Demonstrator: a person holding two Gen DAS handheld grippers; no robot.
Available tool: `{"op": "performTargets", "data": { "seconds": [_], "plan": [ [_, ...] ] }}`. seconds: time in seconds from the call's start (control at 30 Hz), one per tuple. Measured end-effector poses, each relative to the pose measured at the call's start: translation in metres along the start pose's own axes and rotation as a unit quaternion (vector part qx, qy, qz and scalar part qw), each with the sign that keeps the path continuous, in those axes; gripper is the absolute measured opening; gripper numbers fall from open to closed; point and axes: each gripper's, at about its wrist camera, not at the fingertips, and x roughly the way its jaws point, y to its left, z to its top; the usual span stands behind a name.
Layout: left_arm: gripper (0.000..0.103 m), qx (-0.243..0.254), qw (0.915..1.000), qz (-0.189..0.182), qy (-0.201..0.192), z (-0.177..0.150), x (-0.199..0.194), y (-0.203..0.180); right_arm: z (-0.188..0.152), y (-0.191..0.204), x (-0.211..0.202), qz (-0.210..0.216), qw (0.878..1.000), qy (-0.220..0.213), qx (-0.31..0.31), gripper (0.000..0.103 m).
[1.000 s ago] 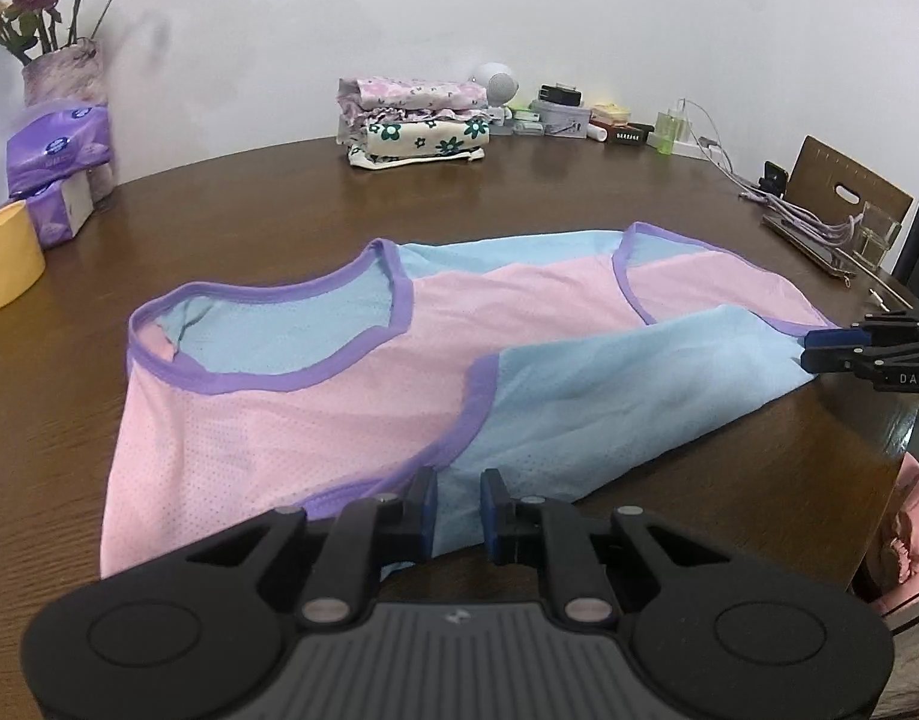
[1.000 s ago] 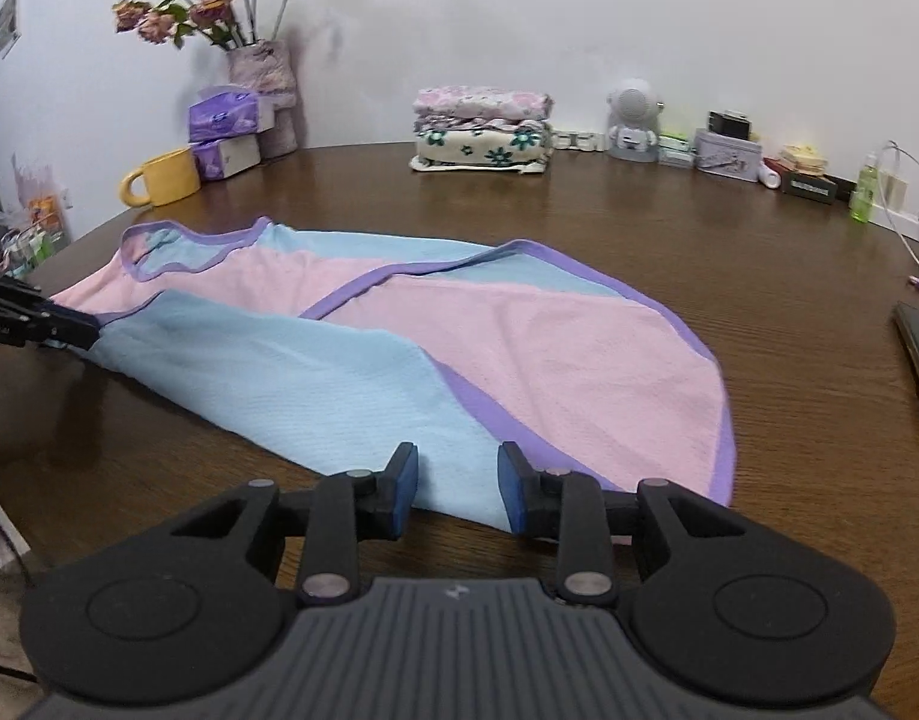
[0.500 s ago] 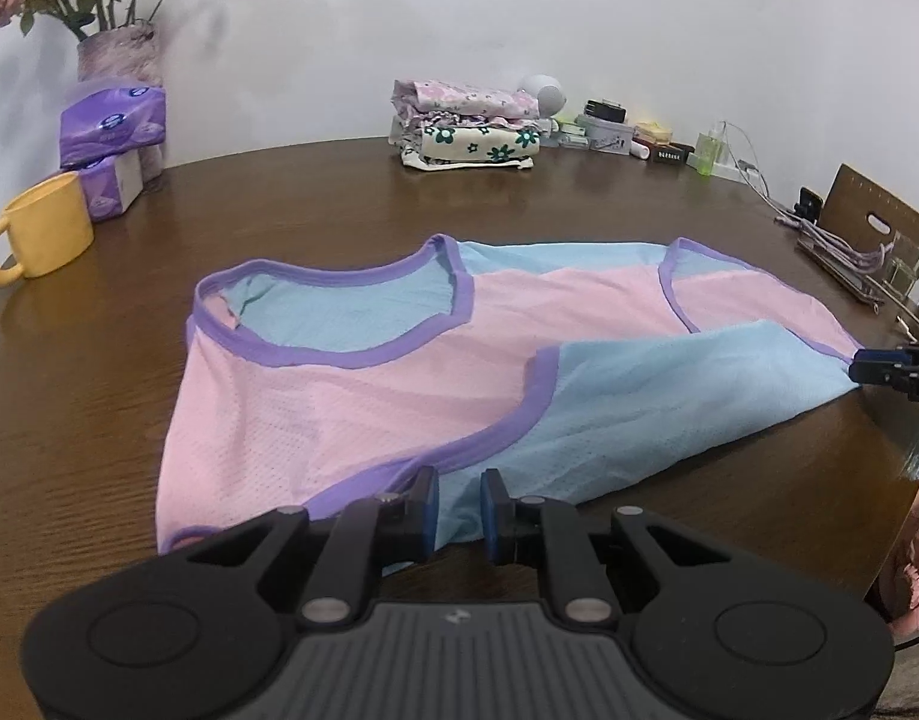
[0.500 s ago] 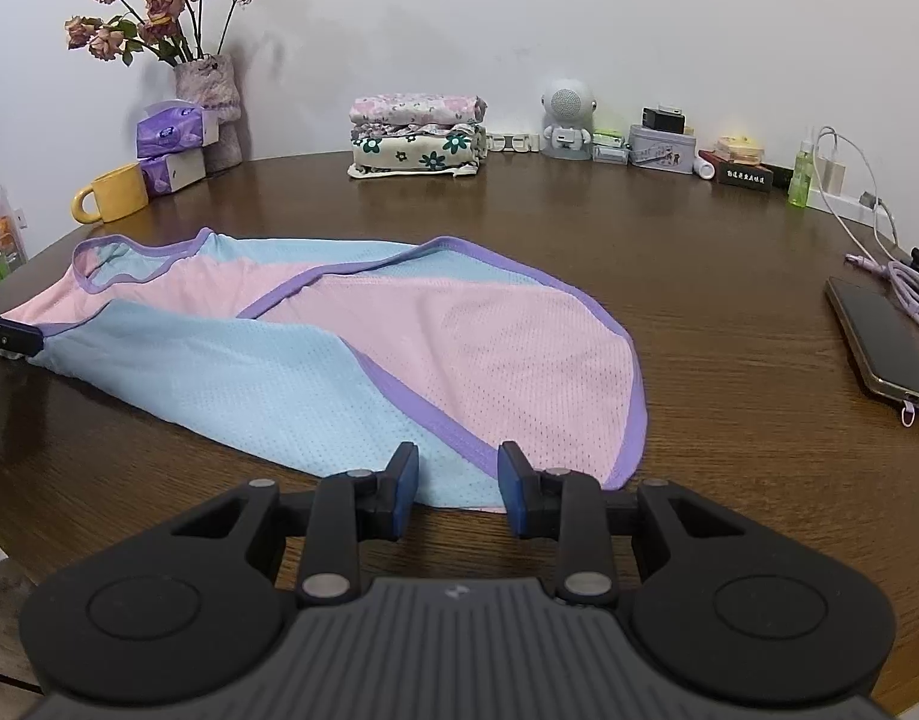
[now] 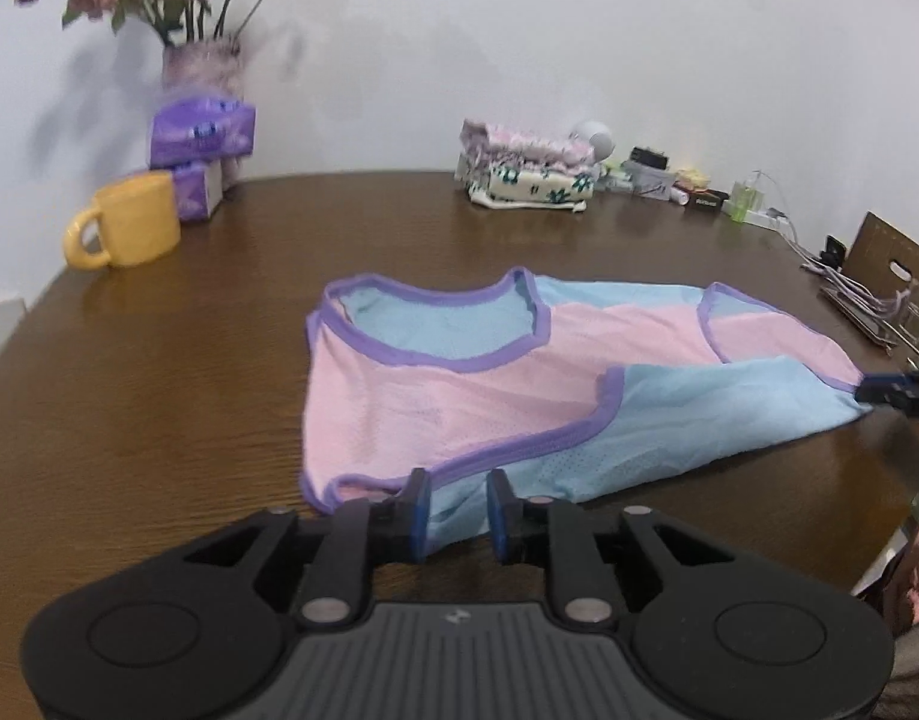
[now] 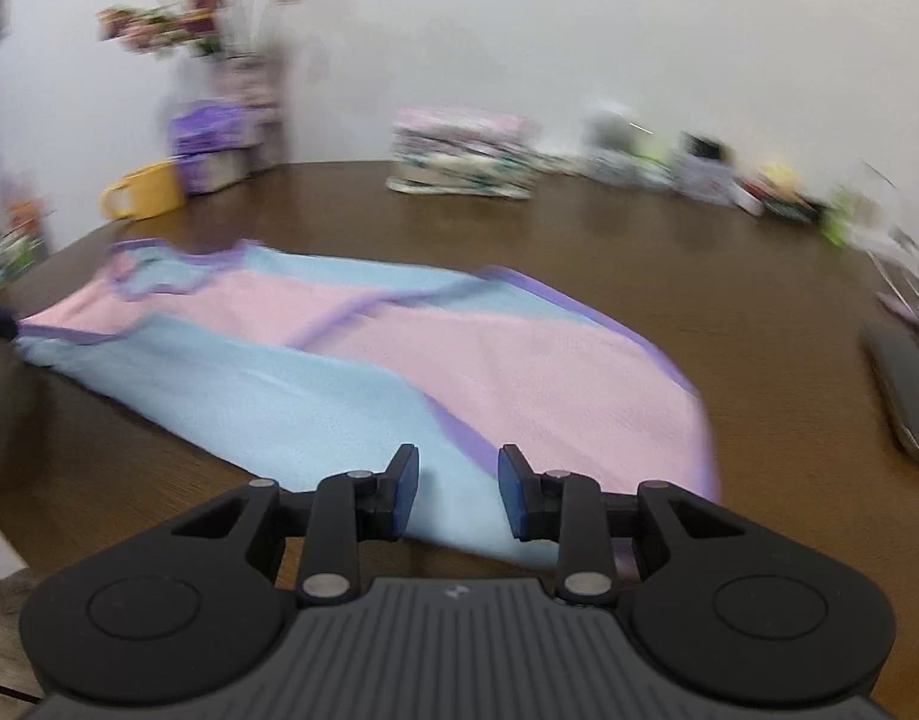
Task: Fold clothes
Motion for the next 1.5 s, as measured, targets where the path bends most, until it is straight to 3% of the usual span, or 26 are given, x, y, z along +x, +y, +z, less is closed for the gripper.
{"op": "performTargets", "data": {
  "seconds": [0.17, 0.27, 0.37, 0.47, 0.77, 0.97, 1.07, 1.3, 1.5],
  "plan": [
    [0.031, 0.061, 0.998, 0.016, -0.005, -0.001, -0.024, 0.01, 0.039, 0.084, 0.031, 0.107, 0.989, 0.005, -0.098, 0.031],
    [0.035, 0.11, 0.9938, 0.014, 0.003, -0.004, -0.027, 0.018, 0.059, 0.14, 0.054, 0.173, 0.972, 0.01, -0.159, 0.032],
    [0.036, 0.161, 0.9867, -0.003, 0.018, -0.006, -0.021, 0.025, 0.08, 0.196, 0.077, 0.236, 0.947, 0.016, -0.219, 0.034],
    [0.036, 0.219, 0.9753, -0.015, 0.024, -0.006, -0.01, 0.029, 0.092, 0.243, 0.094, 0.265, 0.927, 0.024, -0.265, 0.035],
    [0.036, 0.338, 0.9357, -0.097, 0.032, 0.0, 0.02, 0.037, 0.104, 0.289, 0.129, 0.283, 0.914, 0.066, -0.284, 0.035],
    [0.026, 0.355, 0.9211, -0.157, 0.036, 0.016, 0.03, 0.048, 0.112, 0.271, 0.135, 0.288, 0.92, 0.083, -0.254, 0.037],
    [0.007, 0.349, 0.9184, -0.178, 0.054, 0.024, 0.039, 0.053, 0.113, 0.262, 0.136, 0.286, 0.924, 0.085, -0.238, 0.037],
    [0.003, 0.248, 0.9414, -0.211, 0.086, 0.061, 0.059, 0.078, 0.123, 0.235, 0.139, 0.265, 0.942, 0.081, -0.192, 0.037],
    [0.004, 0.22, 0.9411, -0.227, 0.12, 0.091, 0.086, 0.087, 0.126, 0.207, 0.143, 0.242, 0.956, 0.08, -0.145, 0.037]
  ]
}}
